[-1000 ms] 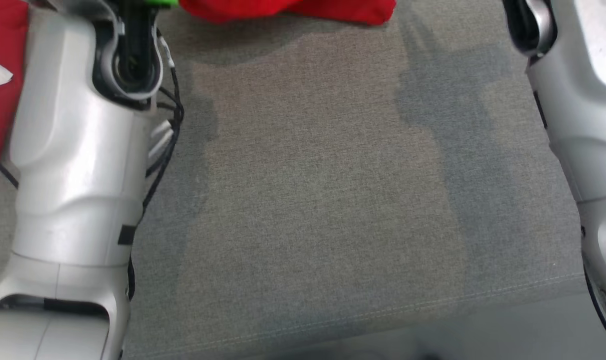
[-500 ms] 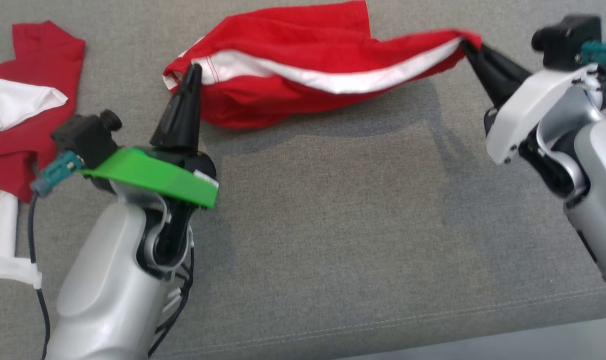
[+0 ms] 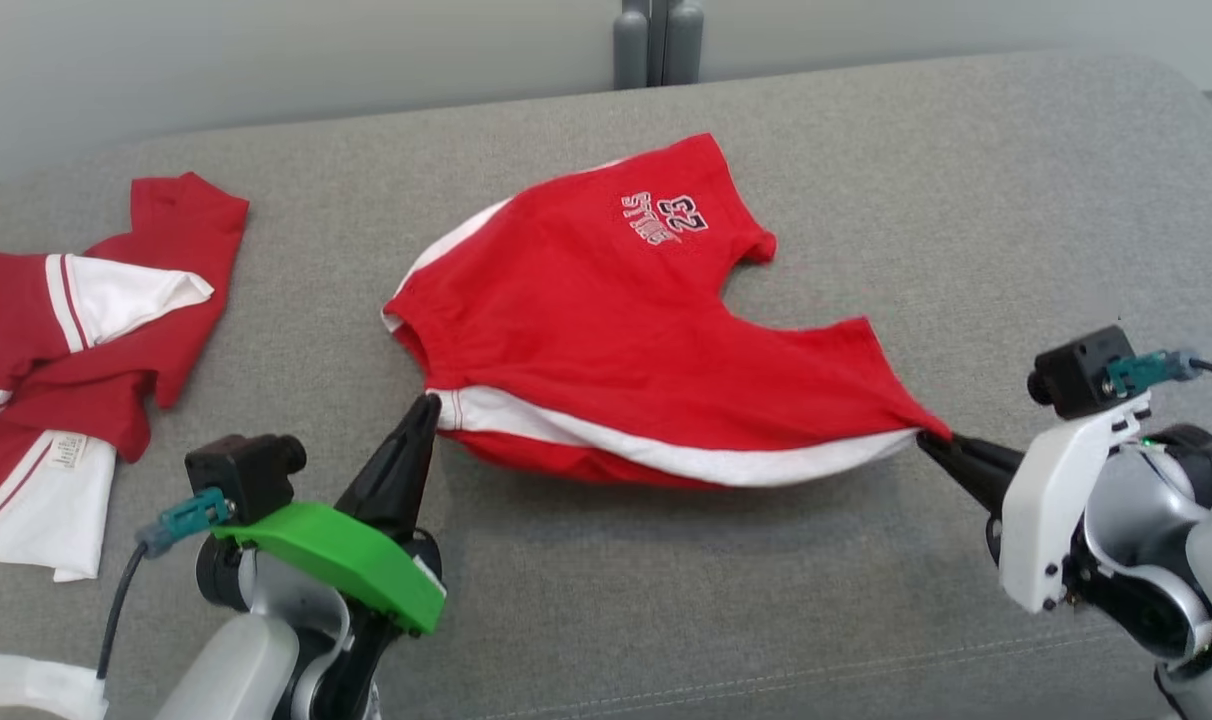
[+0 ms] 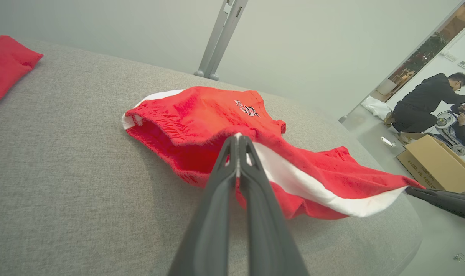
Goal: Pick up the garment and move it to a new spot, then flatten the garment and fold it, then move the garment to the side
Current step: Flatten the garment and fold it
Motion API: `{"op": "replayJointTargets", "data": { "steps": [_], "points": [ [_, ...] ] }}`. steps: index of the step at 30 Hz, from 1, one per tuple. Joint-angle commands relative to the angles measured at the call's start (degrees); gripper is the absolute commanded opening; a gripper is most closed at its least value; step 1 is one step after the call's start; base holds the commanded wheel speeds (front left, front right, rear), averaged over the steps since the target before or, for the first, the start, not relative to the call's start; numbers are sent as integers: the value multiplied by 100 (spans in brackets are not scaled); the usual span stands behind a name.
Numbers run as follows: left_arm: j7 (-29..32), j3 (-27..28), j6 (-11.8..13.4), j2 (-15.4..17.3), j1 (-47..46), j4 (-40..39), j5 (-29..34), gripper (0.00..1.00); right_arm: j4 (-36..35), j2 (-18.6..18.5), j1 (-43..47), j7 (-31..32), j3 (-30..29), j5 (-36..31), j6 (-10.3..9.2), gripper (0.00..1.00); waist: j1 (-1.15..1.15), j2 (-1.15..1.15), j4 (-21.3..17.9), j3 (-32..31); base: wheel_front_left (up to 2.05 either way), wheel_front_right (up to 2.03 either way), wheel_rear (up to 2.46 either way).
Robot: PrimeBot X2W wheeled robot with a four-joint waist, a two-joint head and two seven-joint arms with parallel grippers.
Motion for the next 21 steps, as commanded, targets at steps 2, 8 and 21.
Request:
{"op": "replayJointTargets", "data": {
  "steps": [2,8,21],
  "points": [
    [135,-70,120,147,286,-188,8,0,-255,67,437,347,-231,19,-4,0,1,0,-39,-228,0,0,0],
    [426,-313,324,312,713,-501,104,0,-686,257,1229,1071,-732,-78,-3,0,1,0,-13,-326,0,0,0],
    [841,-444,714,563,1140,-1186,104,0,-1590,845,1955,1719,-1650,-210,-2,0,1,0,170,-280,0,0,0]
  ]
}}
